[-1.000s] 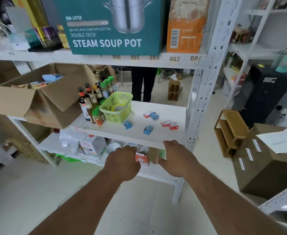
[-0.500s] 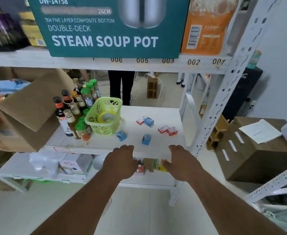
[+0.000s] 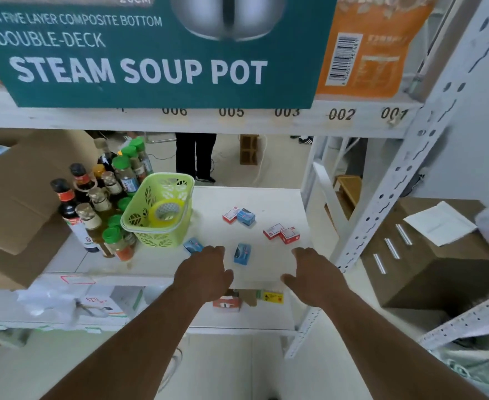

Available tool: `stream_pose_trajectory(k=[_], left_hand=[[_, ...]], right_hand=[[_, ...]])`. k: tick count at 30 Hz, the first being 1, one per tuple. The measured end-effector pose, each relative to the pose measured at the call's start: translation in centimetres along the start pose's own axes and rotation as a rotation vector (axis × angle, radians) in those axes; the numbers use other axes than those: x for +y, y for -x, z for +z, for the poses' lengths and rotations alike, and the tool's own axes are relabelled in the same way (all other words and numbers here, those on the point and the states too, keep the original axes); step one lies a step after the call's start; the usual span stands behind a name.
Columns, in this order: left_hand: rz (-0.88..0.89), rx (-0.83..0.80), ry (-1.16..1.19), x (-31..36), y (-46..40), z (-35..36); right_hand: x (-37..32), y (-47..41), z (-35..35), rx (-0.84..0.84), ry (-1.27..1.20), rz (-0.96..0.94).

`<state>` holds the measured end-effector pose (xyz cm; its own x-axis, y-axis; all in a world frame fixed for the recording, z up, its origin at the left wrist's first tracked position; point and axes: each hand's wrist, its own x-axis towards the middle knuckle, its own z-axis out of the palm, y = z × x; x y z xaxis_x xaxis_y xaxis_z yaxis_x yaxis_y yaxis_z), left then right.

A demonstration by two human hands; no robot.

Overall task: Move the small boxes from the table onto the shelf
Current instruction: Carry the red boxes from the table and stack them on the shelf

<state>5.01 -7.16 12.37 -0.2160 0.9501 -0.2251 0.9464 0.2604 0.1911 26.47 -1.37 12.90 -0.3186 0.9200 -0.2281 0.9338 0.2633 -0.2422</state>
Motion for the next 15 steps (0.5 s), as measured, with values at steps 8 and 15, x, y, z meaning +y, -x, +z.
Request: stream_pose_trajectory(k=[8, 15], left_hand=[[-0.070, 0.025, 0.066, 0.3, -7.8, 0.4], [-0.133, 0.016, 0.082, -0.7, -12.8, 1.9]], right_hand=[[2.1, -8.4, 0.0, 0.018, 0.034, -0.021], [2.7, -13.9, 1.3, 0.039, 0.086, -0.061]])
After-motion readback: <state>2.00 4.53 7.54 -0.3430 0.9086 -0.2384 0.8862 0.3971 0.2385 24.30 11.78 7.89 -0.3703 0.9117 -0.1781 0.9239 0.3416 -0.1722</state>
